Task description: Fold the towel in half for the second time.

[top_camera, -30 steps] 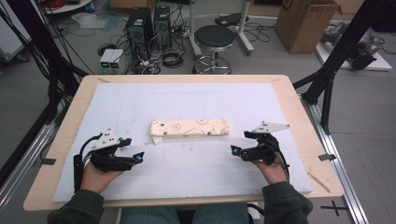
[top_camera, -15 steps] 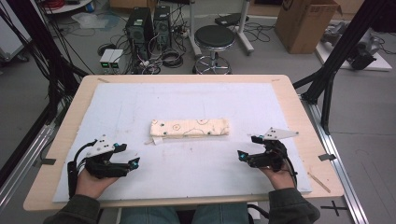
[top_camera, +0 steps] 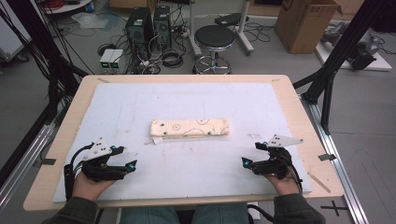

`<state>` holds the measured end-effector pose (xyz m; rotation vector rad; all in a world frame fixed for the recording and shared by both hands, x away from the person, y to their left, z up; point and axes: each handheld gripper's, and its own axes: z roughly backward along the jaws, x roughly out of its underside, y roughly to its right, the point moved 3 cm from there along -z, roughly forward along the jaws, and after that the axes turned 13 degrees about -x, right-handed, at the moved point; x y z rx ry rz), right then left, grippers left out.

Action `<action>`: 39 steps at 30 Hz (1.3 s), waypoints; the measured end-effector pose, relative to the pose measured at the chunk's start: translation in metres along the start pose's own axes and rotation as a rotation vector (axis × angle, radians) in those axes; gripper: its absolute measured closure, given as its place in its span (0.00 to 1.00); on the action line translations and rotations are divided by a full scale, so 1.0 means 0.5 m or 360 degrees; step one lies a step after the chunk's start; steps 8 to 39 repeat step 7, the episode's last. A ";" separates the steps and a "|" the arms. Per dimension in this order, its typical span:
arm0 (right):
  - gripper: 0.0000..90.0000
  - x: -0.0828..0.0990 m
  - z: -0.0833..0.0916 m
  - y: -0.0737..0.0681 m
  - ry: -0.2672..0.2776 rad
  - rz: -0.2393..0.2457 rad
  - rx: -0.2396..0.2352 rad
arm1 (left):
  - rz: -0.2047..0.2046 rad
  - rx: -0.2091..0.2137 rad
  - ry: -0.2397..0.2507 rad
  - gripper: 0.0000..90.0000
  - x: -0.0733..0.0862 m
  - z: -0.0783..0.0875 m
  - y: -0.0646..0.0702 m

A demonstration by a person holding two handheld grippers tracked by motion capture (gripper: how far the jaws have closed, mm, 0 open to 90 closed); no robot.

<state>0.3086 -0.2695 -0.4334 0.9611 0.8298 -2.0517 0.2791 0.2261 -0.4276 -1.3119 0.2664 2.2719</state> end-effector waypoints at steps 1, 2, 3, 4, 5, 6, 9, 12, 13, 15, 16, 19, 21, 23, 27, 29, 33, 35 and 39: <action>0.14 0.001 0.000 0.001 0.0001 0.0006 -0.0001 | -0.0002 0.0004 0.0000 0.29 0.000 0.000 -0.001; 0.14 0.002 0.000 0.001 0.0002 0.0003 -0.0005 | 0.0003 0.0008 0.0003 0.29 0.000 -0.001 -0.001; 0.14 0.003 0.000 0.002 0.0001 0.0001 -0.0005 | 0.0004 0.0006 0.0009 0.29 0.000 -0.001 -0.001; 0.14 0.004 -0.001 0.002 -0.0001 0.0000 -0.0008 | 0.0002 0.0002 0.0010 0.29 0.000 -0.001 -0.001; 0.14 0.004 -0.002 0.002 -0.0002 -0.0005 -0.0004 | 0.0008 -0.0003 0.0014 0.29 0.000 0.000 -0.002; 0.14 0.003 -0.004 0.003 0.0002 0.0007 -0.0002 | 0.0005 -0.0006 0.0016 0.29 0.000 0.000 -0.003; 0.14 0.003 -0.005 0.003 -0.0001 0.0003 -0.0005 | 0.0012 -0.0001 0.0016 0.29 0.000 -0.001 -0.004; 0.14 0.003 -0.005 0.003 -0.0001 0.0003 -0.0005 | 0.0012 -0.0001 0.0016 0.29 0.000 -0.001 -0.004; 0.14 0.003 -0.005 0.003 -0.0001 0.0003 -0.0005 | 0.0012 -0.0001 0.0016 0.29 0.000 -0.001 -0.004; 0.14 0.003 -0.005 0.003 -0.0001 0.0003 -0.0005 | 0.0012 -0.0001 0.0016 0.29 0.000 -0.001 -0.004; 0.14 0.003 -0.005 0.003 -0.0001 0.0003 -0.0005 | 0.0012 -0.0001 0.0016 0.29 0.000 -0.001 -0.004; 0.14 0.003 -0.005 0.003 -0.0001 0.0003 -0.0005 | 0.0012 -0.0001 0.0016 0.29 0.000 -0.001 -0.004; 0.14 0.003 -0.005 0.003 -0.0001 0.0003 -0.0005 | 0.0012 -0.0001 0.0016 0.29 0.000 -0.001 -0.004; 0.14 0.003 -0.005 0.003 -0.0001 0.0003 -0.0005 | 0.0012 -0.0001 0.0016 0.29 0.000 -0.001 -0.004; 0.14 0.003 -0.005 0.003 -0.0001 0.0003 -0.0005 | 0.0012 -0.0001 0.0016 0.29 0.000 -0.001 -0.004; 0.14 0.003 -0.005 0.003 -0.0001 0.0003 -0.0005 | 0.0012 -0.0001 0.0016 0.29 0.000 -0.001 -0.004; 0.14 0.003 -0.005 0.003 -0.0001 0.0003 -0.0005 | 0.0012 -0.0001 0.0016 0.29 0.000 -0.001 -0.004; 0.14 0.003 -0.005 0.003 -0.0001 0.0003 -0.0005 | 0.0012 -0.0001 0.0016 0.29 0.000 -0.001 -0.004; 0.14 0.003 -0.005 0.003 -0.0001 0.0003 -0.0005 | 0.0012 -0.0001 0.0016 0.29 0.000 -0.001 -0.004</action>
